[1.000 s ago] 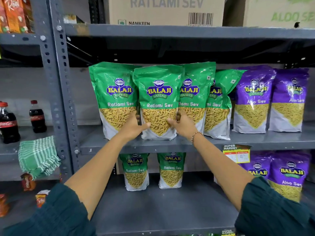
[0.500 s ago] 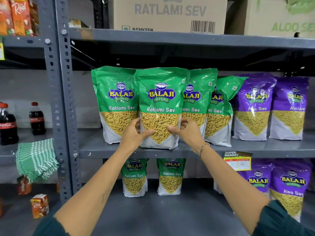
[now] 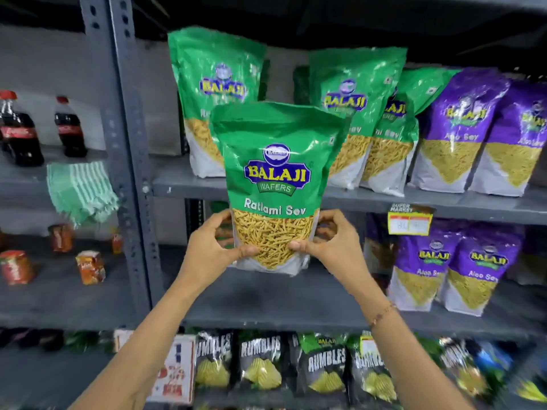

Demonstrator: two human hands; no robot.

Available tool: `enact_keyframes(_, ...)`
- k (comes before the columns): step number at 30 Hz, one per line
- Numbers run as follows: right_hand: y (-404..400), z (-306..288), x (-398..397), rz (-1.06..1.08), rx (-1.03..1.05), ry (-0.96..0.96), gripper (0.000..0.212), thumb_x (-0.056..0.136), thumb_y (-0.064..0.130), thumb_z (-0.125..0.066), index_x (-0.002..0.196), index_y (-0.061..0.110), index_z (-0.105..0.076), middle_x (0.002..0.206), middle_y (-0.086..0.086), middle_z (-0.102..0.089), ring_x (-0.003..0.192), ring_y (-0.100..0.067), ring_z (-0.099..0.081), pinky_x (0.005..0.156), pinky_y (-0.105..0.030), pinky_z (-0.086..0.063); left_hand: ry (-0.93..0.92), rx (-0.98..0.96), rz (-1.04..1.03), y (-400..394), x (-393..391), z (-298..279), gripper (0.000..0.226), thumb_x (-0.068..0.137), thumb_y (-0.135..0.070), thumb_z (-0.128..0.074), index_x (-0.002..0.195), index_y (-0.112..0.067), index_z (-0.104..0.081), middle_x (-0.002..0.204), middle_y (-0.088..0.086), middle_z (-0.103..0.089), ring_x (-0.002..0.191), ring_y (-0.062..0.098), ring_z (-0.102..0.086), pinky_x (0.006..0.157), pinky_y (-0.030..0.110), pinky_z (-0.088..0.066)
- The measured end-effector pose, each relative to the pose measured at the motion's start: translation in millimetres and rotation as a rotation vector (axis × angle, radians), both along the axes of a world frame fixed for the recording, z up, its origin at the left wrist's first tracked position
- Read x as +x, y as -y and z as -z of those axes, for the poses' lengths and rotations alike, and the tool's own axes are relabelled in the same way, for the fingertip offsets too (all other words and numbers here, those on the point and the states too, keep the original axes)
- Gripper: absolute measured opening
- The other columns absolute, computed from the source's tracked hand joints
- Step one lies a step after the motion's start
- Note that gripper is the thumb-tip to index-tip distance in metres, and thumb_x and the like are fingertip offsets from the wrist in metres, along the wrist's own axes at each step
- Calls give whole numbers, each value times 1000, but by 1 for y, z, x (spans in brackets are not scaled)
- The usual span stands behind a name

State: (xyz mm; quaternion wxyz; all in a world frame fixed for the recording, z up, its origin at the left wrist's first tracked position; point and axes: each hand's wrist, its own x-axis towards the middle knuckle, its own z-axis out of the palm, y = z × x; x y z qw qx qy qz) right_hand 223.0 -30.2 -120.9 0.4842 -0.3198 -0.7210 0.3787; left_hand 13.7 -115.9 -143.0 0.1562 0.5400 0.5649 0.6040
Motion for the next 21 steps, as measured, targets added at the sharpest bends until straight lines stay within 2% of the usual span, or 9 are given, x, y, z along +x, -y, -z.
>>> enact_keyframes(2,-6,34,-5,-6,-54,19,52,49,18,-89,85,25,-52,92,8,-66,83,3,-66,75,-21,-55,30,-76,-23,-4,-5,30,91,40,-36,-86,124,-22,-54,98,-16,-64,84,-7,-65,82,20,-56)
enact_keyframes(7,-37,109,-29,10,-200,105,61,45,29,-90,93,22,-53,102,-3,-68,95,-14,-66,84,-32,-57,32,-292,-56,-27,-28,86,102,29,-53,-88,120,-21,-56,108,-1,-69,93,14,-69,87,38,-57)
enact_keyframes(11,-72,150,-55,10,-255,163,60,50,23,-89,95,19,-49,93,7,-64,91,-13,-65,86,-31,-56,-36,-448,-117,-65,-43,116,83,47,-26,-92,119,-14,-54,111,4,-68,88,16,-67,80,31,-56)
enact_keyframes(14,-102,170,-72,-3,-280,216,61,52,21,-88,96,14,-47,97,1,-62,98,-19,-63,86,-31,-54,-65,-516,-124,-92,-53,132,78,51,-21,-91,118,-12,-52,108,2,-66,84,13,-64,69,17,-49)
enact_keyframes(21,-162,197,-104,-12,-333,249,66,49,26,-89,96,15,-45,108,-10,-65,102,-23,-63,90,-42,-55,-35,-596,-164,-150,-77,153,76,55,-15,-89,119,-11,-49,101,-1,-62,87,15,-61,73,21,-47)
